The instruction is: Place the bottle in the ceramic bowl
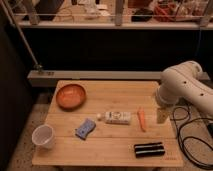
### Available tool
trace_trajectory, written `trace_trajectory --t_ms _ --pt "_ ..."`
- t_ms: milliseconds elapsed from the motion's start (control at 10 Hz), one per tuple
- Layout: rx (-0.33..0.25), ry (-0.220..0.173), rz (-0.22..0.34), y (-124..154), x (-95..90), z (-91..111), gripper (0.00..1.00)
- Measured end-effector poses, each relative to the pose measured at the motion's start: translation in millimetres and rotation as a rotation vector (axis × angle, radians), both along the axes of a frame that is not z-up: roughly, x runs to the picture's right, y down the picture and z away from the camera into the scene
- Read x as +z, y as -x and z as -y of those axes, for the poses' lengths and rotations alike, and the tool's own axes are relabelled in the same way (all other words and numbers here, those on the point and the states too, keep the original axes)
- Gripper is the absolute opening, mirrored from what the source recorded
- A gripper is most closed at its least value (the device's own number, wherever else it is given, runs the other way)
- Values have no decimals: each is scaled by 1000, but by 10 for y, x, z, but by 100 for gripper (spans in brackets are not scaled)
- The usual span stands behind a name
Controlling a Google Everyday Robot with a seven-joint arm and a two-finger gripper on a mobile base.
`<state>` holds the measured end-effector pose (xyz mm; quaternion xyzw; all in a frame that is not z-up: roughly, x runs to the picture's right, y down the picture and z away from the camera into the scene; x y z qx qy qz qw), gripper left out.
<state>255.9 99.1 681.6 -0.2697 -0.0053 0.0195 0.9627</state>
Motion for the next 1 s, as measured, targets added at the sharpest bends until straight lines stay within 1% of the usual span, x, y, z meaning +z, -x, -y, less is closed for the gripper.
trace_trajectory --t_ms 100,200,400,800,1000 --pt "1 -6 12 100 4 27 80" --pt "3 -13 18 137 4 48 80" --pt "11 -21 30 138 7 66 80" --pt "23 -38 71 546 36 121 80" --pt "35 -42 87 600 49 103 80"
